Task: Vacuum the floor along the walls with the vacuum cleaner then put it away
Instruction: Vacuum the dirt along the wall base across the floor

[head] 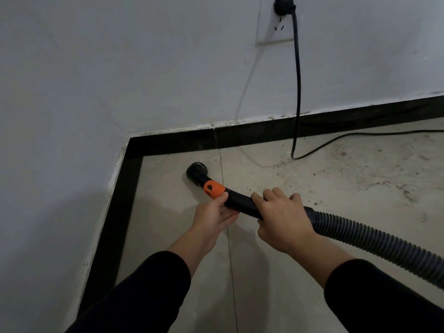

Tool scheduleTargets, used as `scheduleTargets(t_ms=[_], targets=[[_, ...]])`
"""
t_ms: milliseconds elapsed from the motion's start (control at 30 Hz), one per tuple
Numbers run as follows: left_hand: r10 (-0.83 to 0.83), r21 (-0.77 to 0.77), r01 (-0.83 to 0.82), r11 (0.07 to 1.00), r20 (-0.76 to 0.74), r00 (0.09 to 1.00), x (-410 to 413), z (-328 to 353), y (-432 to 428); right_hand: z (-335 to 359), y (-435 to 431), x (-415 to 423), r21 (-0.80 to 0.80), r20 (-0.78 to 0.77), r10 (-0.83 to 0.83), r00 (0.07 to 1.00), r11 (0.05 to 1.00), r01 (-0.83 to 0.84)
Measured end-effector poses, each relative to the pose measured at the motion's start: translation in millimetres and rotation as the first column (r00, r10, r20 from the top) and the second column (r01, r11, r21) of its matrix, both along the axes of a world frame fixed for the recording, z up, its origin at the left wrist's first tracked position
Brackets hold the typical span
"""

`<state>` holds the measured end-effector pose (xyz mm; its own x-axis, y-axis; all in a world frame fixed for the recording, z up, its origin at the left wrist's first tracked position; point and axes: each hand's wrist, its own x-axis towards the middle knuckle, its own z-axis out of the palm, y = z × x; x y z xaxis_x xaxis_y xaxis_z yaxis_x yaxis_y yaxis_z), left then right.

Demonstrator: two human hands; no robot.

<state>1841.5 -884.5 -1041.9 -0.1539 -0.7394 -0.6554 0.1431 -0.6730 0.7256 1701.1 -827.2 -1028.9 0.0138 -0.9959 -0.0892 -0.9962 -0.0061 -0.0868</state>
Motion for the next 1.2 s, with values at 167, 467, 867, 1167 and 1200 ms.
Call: scheduleTargets(t_ms=[167,467,867,1167,1200], targets=[[0.002,0.005,-0.002,1.0,-0.008,1.0,-7,-1,-1,-1,2,-6,0.002,-0.003,-0.01,1.0,1.0,0.01],[-0.019,0.001,0.019,1.0,-0.037,0.999,-18,-3,2,-4,8,-15,-0.008,-0.027,-0.035,0.999,0.999,0.035],[-0.032,0.002,0.032,0.999,-0.046,0.998,-31,-9,1,-8,10,-27,0.004,-0.032,-0.059,0.998,0.998,0.059],[0.007,0.002,-0.007,1.0,-0.034,0.999,-42,-15,-14,-14,-4,-32,0.007,-0.021,-0.078,0.997,0.997,0.078],[0.013,0.001,-0.013,1.0,-0.03,0.999,-43,-16,-16,-15,-6,-32,0.008,-0.019,-0.079,0.997,0.997,0.079]])
